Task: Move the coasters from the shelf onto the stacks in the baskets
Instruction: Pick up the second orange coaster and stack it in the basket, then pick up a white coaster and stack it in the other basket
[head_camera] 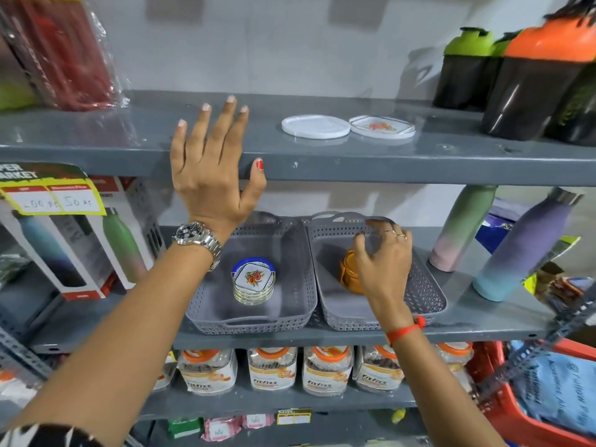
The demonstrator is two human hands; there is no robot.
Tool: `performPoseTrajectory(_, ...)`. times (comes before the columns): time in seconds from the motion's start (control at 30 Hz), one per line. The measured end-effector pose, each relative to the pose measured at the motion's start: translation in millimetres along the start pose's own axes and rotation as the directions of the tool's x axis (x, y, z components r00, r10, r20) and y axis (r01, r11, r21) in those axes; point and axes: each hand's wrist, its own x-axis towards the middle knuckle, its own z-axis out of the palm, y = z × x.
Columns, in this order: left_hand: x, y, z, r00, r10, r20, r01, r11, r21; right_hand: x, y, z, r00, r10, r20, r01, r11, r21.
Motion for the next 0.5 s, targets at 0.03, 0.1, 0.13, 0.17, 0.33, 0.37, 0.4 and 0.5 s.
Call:
performPoseTrajectory(0.03,0,0,-1,1.000,-0.001,0.008,0.001,1.000,-0.010,1,-13,-13,0.995,-0.058,-0.082,0.065,0.994,0.091)
performPoseTrajectory(0.1,0,1,-3,1.000,-0.004,0.021,0.005,1.000,-0.020,5,-40,-40,0.945,-0.201,-0.257,0.250,0.952,0.178)
performPoseTrajectory(0.13,0,2,-3,1.000,-0.006,0.031,0.007,1.000,-0.028,10,-53,-53,0.903,-0.280,-0.326,0.347,0.923,0.169)
performPoseTrajectory(0.17,0,2,-4,0.999,-0.008,0.041,0.010,0.999,-0.038,16,-66,-63,0.859,-0.351,-0.373,0.428,0.892,0.145)
performPoseTrajectory(0.33,2,2,-8,0.995,-0.019,0.094,0.026,0.997,-0.075,70,-115,-81,0.857,-0.471,-0.208,0.493,0.867,0.071)
performPoseTrajectory(0.37,3,2,-10,0.994,-0.018,0.105,0.027,0.997,-0.078,83,-124,-81,0.886,-0.456,-0.083,0.460,0.887,0.037)
performPoseTrajectory(0.4,3,2,-11,0.993,-0.023,0.118,0.033,0.996,-0.088,95,-131,-80,0.905,-0.420,0.069,0.422,0.906,-0.021)
performPoseTrajectory(0.5,4,2,-14,0.989,-0.031,0.143,0.047,0.993,-0.108,129,-146,-69,0.871,-0.297,0.391,0.394,0.898,-0.198)
